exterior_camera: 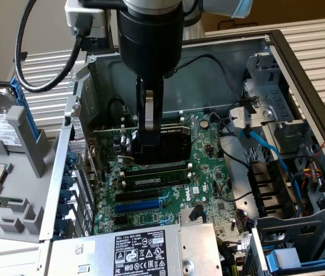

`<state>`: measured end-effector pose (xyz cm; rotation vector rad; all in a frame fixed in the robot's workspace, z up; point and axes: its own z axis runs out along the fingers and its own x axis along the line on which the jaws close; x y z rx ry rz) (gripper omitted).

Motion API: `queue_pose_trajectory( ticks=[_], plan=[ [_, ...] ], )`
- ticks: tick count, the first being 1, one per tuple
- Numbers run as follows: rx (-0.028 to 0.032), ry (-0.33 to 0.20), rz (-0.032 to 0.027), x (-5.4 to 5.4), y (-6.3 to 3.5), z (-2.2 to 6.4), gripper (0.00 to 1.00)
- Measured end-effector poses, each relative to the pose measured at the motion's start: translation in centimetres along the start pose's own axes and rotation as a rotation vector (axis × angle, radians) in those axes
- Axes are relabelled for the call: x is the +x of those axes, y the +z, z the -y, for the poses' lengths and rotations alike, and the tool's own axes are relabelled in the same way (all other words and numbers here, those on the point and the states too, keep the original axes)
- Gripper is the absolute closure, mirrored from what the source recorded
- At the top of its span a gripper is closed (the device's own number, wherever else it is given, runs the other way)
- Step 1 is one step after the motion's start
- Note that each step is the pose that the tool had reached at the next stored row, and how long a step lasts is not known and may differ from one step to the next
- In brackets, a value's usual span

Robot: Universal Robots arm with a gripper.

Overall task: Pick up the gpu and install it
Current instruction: 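Insert the gpu into the slot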

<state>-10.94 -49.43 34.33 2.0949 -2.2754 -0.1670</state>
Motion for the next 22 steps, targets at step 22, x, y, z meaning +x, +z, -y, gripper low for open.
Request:
queue_pose_trajectory(
  ticks=[22],
  plan=[
    [0.0189, -0.001, 0.0016, 0.3, 1.87, -0.47, 0.73]
  ],
)
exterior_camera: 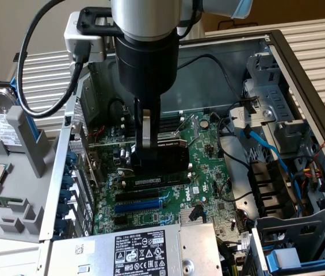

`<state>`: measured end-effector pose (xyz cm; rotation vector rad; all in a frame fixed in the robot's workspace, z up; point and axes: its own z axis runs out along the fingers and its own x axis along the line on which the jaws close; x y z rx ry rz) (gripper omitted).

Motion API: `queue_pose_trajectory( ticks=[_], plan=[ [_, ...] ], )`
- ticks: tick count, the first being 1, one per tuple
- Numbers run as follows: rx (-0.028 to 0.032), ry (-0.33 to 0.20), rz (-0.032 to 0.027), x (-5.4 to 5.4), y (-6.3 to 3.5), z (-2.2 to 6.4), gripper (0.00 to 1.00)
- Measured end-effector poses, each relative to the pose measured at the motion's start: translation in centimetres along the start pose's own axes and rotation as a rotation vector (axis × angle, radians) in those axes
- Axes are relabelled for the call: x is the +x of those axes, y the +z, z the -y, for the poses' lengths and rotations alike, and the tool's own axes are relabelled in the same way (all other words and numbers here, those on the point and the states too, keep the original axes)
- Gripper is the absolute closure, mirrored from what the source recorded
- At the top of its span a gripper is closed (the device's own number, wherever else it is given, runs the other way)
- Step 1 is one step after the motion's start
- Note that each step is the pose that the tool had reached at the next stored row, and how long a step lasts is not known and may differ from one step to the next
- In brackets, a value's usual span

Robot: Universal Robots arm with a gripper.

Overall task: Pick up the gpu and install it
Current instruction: 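Insert the gpu into the slot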

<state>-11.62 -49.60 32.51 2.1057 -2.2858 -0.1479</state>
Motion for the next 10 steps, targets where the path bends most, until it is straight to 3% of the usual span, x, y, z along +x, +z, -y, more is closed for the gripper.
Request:
queue_pose_trajectory(
  ticks=[10],
  plan=[
    [0.0001, 0.0, 0.0, 0.01, 0.2, -0.02, 0.73]
  ],
)
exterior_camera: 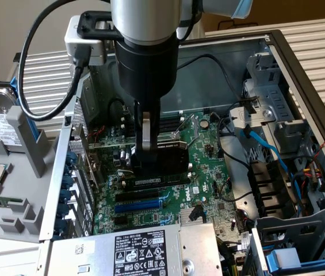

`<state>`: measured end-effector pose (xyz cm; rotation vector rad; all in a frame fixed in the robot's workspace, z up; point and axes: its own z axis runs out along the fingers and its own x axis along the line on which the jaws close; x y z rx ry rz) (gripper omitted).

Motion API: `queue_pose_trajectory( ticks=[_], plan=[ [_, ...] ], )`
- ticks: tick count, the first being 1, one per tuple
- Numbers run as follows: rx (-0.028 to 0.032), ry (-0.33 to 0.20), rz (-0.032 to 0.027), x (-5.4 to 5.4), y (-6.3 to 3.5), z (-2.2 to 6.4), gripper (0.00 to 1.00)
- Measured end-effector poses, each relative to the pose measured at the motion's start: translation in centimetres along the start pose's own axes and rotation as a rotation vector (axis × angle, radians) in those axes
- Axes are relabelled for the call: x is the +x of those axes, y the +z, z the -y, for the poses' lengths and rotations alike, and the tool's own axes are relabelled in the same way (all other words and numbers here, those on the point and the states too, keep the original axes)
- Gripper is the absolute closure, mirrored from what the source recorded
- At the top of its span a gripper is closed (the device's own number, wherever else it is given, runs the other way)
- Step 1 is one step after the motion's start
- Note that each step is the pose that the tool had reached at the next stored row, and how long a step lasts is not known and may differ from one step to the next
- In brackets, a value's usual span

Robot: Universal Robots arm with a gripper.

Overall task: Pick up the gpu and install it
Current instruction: 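Insert the gpu into the slot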

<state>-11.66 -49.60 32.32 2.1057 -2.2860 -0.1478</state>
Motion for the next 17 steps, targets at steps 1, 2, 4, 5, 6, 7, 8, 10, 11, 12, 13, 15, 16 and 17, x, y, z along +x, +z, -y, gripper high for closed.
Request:
queue_pose_trajectory(
  ticks=[1, 2, 4, 5, 6, 7, 8, 10, 11, 12, 13, 15, 16, 17],
  plan=[
    [0.0001, 0.0, 0.0002, 0.0, 0.04, -0.04, 0.73],
    [0.0002, 0.0, 0.0002, 0.0, 0.11, -0.09, 0.73],
    [0.0, 0.0, -0.0005, 0.0, 0.23, -0.33, 0.73],
    [0.0001, 0.0, -0.0006, 0.0, 0.31, -0.38, 0.73],
    [0.0002, 0.0, -0.0017, 0.0, 0.43, -0.4, 0.73],
    [0.0003, 0.0, -0.0031, 0.0, 0.6, -0.42, 0.73],
    [0.0005, 0.0, -0.0039, 0.0, 0.77, -0.45, 0.73],
    [0.0033, 0.0, -0.0037, 0.0, 1.11, -0.56, 0.73],
    [0.0057, 0.0, -0.0037, 0.0, 1.22, -0.58, 0.73],
    [0.0078, -0.002, -0.0041, 0.0, 1.26, -0.58, 0.73],
    [0.0094, -0.006, -0.0043, -0.1, 1.31, -0.59, 0.73],
    [0.0102, -0.014, -0.006, -0.2, 1.37, -0.59, 0.73],
    [0.0102, -0.018, -0.0079, -0.3, 1.39, -0.59, 0.73],
    [0.0101, -0.024, -0.0102, -0.4, 1.42, -0.6, 0.73]
  ],
)
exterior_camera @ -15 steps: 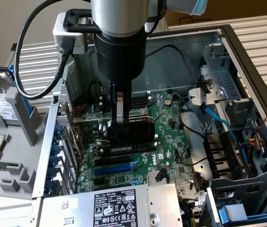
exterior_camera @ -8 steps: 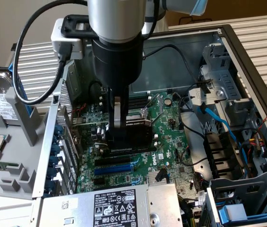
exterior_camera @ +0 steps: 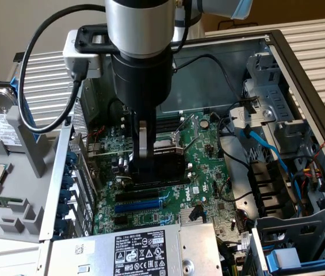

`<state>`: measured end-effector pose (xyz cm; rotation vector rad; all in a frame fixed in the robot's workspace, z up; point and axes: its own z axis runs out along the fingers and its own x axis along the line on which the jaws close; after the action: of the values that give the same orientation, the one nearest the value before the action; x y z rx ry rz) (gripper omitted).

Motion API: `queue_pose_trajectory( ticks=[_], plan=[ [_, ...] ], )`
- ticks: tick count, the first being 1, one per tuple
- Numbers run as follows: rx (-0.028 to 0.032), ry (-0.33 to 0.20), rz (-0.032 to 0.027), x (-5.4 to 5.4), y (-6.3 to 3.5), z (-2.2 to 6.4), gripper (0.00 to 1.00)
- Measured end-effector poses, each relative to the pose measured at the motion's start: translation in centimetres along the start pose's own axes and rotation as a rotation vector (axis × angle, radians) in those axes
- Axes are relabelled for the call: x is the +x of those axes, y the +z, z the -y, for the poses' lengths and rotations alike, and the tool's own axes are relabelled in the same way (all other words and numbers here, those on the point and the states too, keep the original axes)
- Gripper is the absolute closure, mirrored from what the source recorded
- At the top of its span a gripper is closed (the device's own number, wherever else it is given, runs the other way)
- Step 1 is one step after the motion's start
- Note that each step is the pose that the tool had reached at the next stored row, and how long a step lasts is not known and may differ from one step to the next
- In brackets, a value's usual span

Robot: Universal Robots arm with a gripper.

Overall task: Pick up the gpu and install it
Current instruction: 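Insert the gpu into the slot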

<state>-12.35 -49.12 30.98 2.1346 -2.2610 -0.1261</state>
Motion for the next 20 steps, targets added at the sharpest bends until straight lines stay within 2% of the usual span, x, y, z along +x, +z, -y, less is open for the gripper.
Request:
queue_pose_trajectory(
  ticks=[6, 10, 17, 20],
  plan=[
    [-0.0011, -0.044, -0.0111, -0.5, 0.16, -0.02, 0.73],
    [-0.0013, -0.052, -0.0135, -0.8, 0.72, -0.07, 0.73],
    [-0.0021, -0.053, -0.0135, -0.8, 1.38, -0.12, 0.73],
    [-0.0081, -0.052, -0.0139, -0.8, 1.47, -0.16, 0.73]
  ],
)
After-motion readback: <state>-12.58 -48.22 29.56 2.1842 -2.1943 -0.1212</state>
